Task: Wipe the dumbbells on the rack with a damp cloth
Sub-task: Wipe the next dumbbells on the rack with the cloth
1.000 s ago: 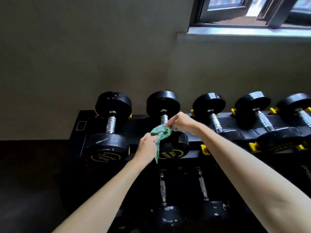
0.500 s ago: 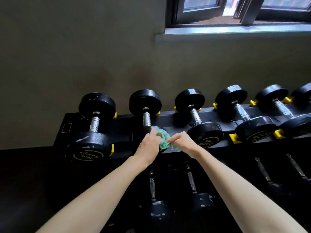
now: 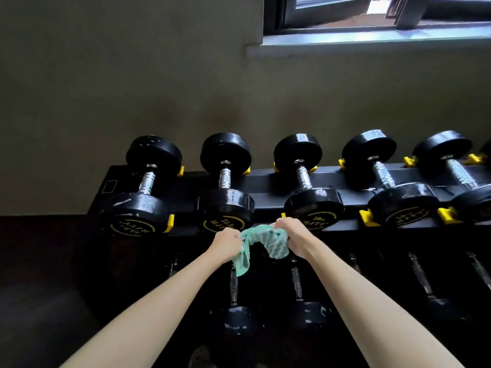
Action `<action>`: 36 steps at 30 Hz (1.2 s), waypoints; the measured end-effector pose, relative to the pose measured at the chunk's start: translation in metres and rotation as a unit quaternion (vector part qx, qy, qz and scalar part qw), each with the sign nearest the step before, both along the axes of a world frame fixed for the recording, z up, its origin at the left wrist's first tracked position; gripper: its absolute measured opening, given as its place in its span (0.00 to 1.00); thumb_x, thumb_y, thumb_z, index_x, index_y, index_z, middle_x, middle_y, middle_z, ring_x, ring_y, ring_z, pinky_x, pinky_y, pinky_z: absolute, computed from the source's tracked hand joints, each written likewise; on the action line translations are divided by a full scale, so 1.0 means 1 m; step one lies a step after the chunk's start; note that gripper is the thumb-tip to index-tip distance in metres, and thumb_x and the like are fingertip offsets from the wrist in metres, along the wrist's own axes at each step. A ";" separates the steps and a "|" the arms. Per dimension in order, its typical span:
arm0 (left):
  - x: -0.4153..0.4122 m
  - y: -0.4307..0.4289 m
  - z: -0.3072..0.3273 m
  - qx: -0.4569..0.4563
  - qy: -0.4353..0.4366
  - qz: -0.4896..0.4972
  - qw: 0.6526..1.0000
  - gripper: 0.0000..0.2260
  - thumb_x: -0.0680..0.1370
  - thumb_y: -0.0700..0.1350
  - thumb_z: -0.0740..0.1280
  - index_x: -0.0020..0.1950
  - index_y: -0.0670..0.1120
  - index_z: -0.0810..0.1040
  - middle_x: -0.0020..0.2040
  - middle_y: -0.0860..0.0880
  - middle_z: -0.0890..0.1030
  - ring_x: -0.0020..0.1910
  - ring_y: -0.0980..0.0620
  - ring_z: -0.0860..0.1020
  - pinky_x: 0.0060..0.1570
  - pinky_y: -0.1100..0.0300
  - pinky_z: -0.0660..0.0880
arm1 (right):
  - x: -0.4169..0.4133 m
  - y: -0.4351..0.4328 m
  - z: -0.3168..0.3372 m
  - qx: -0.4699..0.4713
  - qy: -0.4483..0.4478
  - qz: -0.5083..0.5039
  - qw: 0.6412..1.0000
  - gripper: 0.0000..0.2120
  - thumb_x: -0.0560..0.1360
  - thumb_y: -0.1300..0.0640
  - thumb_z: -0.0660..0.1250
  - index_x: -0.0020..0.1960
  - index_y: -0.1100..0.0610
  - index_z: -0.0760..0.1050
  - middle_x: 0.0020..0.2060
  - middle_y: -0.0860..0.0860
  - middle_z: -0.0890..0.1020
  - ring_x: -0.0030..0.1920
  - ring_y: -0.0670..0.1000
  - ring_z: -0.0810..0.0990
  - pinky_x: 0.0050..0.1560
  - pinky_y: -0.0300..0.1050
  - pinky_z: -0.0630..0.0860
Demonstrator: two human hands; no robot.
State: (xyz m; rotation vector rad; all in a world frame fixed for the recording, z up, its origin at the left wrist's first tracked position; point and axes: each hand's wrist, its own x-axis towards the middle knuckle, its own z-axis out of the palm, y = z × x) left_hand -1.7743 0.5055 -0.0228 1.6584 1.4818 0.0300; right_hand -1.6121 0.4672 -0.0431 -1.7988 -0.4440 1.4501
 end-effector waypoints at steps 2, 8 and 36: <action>-0.008 -0.002 -0.016 -0.047 -0.013 0.086 0.995 0.13 0.74 0.36 0.59 0.31 0.47 0.66 0.35 0.47 0.74 0.39 0.48 0.73 0.41 0.59 0.77 | -0.015 0.002 -0.007 0.003 0.012 -0.042 0.999 0.05 0.66 0.68 0.64 0.42 0.64 0.73 0.45 0.59 0.74 0.46 0.58 0.75 0.47 0.46 0.70; -0.017 0.014 0.013 0.065 -0.027 0.123 0.990 0.14 0.73 0.34 0.55 0.29 0.46 0.60 0.30 0.49 0.64 0.30 0.51 0.61 0.29 0.60 0.56 | -0.031 0.041 0.020 0.092 0.049 -0.096 0.990 0.09 0.72 0.75 0.61 0.38 0.65 0.75 0.33 0.57 0.76 0.34 0.54 0.75 0.39 0.45 0.73; 0.003 0.244 -0.011 0.131 -0.012 0.144 0.981 0.18 0.77 0.41 0.62 0.27 0.43 0.64 0.30 0.44 0.69 0.37 0.44 0.68 0.36 0.55 0.65 | -0.020 0.215 -0.006 0.125 -0.288 -0.049 0.948 0.09 0.73 0.65 0.63 0.48 0.60 0.81 0.41 0.53 0.78 0.46 0.51 0.74 0.43 0.39 0.69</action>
